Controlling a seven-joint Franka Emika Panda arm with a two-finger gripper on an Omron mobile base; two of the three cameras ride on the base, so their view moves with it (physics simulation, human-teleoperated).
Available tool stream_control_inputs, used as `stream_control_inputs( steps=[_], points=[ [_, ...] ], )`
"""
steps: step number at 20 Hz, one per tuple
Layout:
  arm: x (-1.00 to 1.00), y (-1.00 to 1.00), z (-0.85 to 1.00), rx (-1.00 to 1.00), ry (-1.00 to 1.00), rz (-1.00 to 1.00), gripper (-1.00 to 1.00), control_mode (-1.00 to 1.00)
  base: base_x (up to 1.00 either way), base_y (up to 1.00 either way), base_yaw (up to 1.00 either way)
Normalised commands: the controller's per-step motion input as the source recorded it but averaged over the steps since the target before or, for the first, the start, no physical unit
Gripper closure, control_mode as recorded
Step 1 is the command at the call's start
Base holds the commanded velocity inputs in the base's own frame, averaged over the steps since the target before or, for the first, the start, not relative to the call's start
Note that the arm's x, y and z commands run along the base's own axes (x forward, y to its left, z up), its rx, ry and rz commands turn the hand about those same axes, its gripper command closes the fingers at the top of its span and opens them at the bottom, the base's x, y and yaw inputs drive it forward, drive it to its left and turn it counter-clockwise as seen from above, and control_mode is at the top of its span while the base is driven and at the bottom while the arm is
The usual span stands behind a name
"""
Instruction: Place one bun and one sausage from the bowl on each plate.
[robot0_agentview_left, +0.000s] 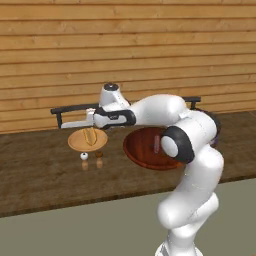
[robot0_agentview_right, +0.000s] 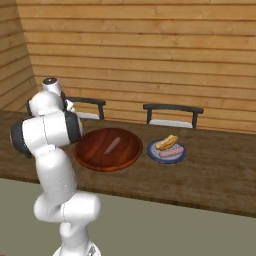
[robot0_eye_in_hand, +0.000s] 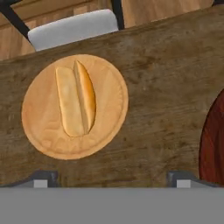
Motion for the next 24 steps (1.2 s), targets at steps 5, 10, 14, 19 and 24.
stream_control_inputs(
  steps=[5,10,14,19,24],
  points=[
    [-1.0,-1.0,0.68,0.0,-0.09,-0.1,-1.0,-1.0,0.0,0.0,0.0],
    [-1.0,-1.0,0.53,-0.03,-0.01,-0.16,-1.0,-1.0,0.0,0.0,0.0],
    [-0.91,-1.0,0.08,-0.07,0.0,-0.19,-1.0,-1.0,0.0,0.0,0.0],
    [-0.37,-1.0,-0.41,-0.18,0.01,-0.16,-1.0,-1.0,0.0,0.0,0.0],
    [0.75,-0.8,-0.29,-0.01,0.03,0.07,-1.0,-1.0,0.0,0.0,0.0]
  ],
)
